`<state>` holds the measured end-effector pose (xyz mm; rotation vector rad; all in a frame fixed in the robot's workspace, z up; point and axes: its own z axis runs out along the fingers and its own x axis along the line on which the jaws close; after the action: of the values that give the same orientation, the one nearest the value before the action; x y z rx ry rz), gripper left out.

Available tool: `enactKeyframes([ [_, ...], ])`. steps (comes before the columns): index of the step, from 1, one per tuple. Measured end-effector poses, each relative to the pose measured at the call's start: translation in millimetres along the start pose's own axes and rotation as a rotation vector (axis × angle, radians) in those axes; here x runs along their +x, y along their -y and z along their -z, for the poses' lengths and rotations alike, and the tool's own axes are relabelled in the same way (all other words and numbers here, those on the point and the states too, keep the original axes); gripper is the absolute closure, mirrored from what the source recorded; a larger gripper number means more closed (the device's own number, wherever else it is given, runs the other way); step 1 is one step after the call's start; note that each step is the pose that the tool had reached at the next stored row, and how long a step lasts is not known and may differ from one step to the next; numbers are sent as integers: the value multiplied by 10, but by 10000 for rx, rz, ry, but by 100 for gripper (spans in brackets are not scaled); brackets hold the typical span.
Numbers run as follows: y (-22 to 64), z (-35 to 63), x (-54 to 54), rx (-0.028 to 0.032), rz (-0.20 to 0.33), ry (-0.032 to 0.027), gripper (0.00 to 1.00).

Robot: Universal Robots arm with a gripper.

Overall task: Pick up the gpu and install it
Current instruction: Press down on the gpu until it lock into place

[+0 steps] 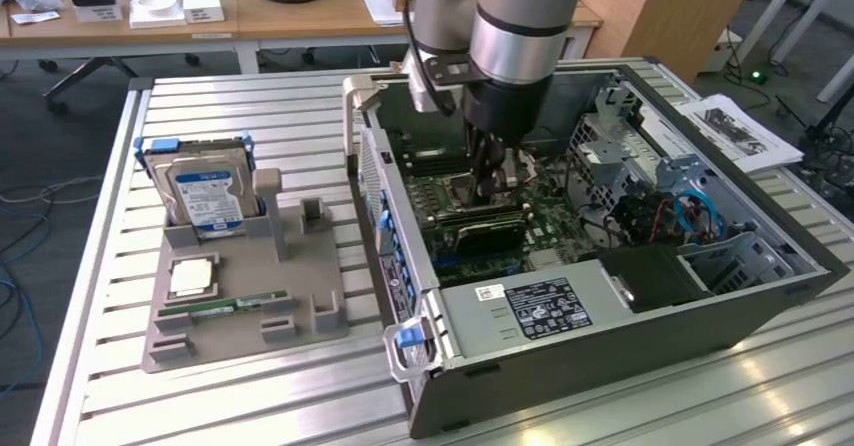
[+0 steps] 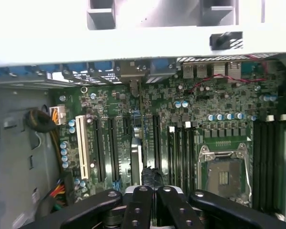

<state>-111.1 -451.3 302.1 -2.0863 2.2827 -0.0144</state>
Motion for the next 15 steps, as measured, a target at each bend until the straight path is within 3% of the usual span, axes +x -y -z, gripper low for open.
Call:
enactKeyframes([
  [15,22,563,-17,100,2,7,89],
])
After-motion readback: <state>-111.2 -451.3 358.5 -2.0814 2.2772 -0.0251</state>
